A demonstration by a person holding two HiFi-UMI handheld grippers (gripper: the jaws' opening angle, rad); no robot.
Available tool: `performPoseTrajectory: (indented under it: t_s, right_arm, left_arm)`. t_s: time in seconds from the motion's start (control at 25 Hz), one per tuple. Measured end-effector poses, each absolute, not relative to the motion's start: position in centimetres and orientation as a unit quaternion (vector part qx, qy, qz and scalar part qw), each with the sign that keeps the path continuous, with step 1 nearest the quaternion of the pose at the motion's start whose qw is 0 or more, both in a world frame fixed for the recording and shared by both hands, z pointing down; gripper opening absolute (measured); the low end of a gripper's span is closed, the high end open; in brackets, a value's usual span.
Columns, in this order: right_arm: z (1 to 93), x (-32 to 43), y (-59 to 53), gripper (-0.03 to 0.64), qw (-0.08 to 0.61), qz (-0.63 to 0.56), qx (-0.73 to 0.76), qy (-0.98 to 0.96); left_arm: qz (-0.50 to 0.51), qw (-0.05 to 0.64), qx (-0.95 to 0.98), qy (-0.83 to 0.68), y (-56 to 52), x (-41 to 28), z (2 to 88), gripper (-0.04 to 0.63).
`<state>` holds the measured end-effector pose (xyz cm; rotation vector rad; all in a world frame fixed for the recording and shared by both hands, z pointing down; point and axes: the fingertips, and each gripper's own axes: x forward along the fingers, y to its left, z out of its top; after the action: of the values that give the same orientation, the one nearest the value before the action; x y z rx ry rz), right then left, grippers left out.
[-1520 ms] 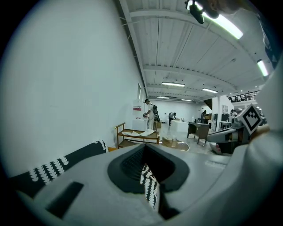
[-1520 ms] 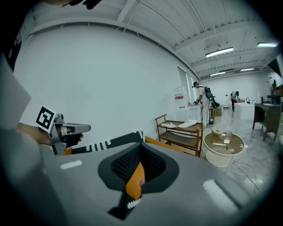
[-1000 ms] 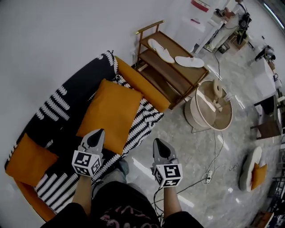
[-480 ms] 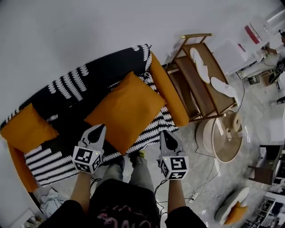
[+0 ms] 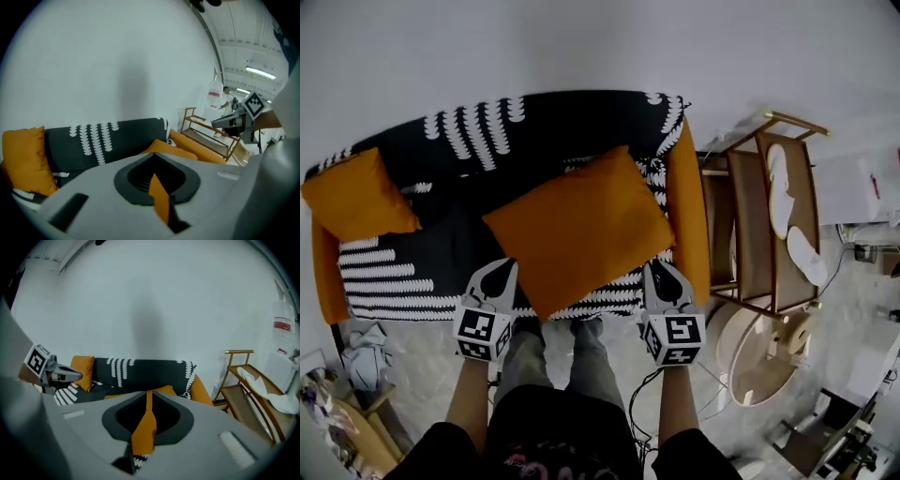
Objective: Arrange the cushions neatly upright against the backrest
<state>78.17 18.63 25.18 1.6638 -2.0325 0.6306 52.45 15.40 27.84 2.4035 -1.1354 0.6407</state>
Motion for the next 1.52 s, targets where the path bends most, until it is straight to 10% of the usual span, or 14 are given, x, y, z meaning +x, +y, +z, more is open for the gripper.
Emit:
performPoseTrajectory:
  t_s: [1.52]
  right_arm:
    - [56.8, 85.5, 4.1, 0.425, 0.456, 0.296, 0.357, -0.76]
  left_arm:
    - [0.292, 0.429, 0.667, -0.534, 14.5, 48.4, 58.0, 0.388]
